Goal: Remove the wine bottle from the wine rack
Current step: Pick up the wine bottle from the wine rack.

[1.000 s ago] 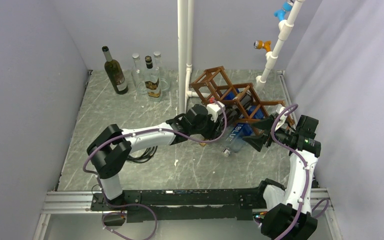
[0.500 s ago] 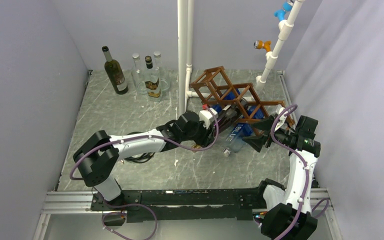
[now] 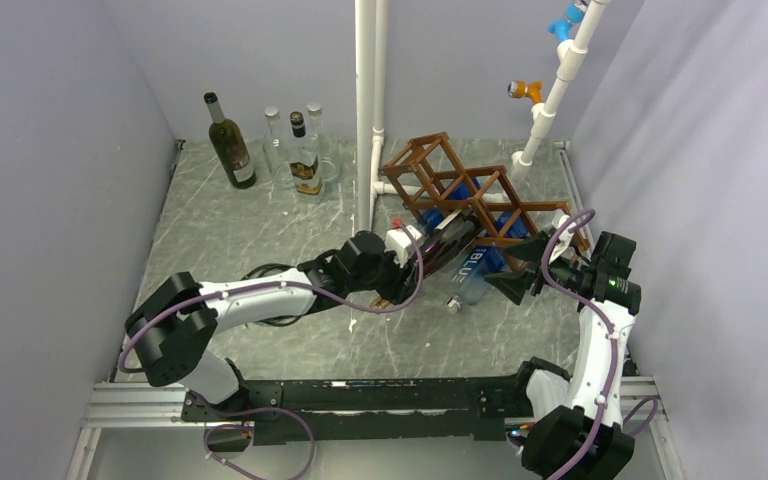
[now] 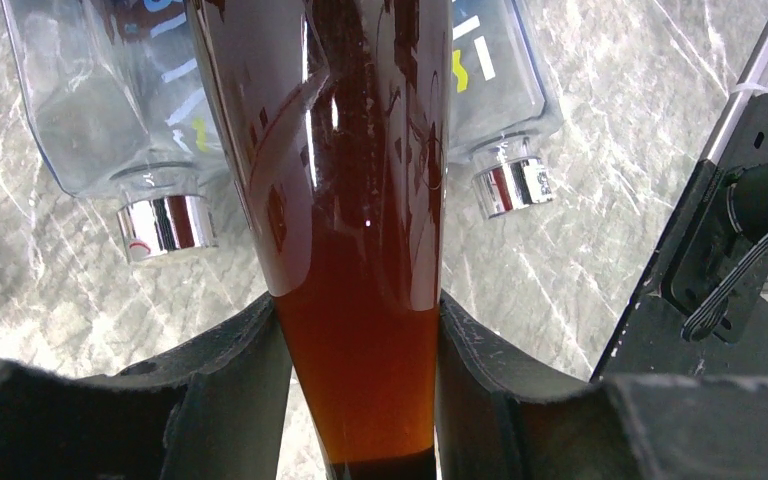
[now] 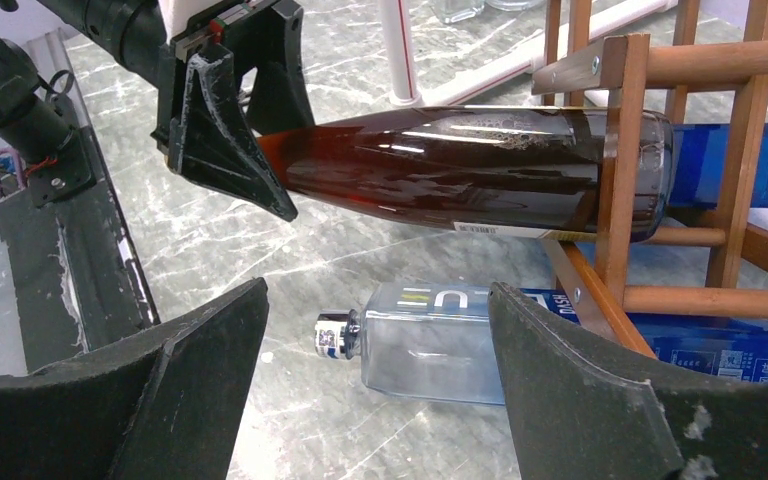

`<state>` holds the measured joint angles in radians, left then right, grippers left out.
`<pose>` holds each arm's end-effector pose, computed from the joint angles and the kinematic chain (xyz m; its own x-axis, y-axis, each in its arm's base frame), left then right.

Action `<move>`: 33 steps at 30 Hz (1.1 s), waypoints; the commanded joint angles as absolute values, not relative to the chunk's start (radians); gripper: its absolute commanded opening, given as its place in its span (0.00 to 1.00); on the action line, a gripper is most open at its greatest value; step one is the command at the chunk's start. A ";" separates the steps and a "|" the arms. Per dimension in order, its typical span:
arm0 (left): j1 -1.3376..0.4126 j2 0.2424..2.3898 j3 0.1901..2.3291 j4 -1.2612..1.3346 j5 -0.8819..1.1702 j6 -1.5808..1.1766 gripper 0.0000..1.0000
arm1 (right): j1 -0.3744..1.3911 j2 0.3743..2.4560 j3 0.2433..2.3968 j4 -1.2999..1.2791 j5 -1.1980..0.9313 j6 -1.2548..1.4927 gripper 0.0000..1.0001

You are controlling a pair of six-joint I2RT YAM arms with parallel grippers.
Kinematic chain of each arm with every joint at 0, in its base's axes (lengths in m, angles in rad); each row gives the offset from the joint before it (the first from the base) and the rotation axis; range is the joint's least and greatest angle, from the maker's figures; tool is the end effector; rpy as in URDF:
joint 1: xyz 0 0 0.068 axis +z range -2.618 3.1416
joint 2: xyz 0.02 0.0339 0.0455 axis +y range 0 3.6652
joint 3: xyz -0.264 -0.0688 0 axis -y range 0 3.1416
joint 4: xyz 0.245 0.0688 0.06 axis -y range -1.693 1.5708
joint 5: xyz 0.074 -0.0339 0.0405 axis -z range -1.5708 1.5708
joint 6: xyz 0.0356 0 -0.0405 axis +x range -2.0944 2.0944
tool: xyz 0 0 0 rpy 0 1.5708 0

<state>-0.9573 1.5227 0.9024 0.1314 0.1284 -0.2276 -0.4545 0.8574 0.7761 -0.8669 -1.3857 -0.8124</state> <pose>0.1909 -0.2790 0.2323 -0.4611 0.2661 -0.8465 0.7924 0.5529 -0.2578 0.1441 -0.0315 0.2876 -0.1868 -0.0574 -0.9807 -0.8285 0.5457 0.1258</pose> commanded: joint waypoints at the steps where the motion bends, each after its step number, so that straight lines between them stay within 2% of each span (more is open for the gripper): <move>1: -0.962 1.416 0.903 0.334 0.155 -0.248 0.00 | -0.462 0.852 0.769 -0.834 -1.410 -0.839 0.84; 21: -0.966 1.308 0.806 0.348 0.176 -0.287 0.00 | -0.473 0.848 0.767 -0.839 -1.409 -0.853 0.84; 33: -0.968 1.245 0.760 0.357 0.196 -0.324 0.00 | -0.467 0.886 0.822 -0.944 -1.395 -0.954 0.85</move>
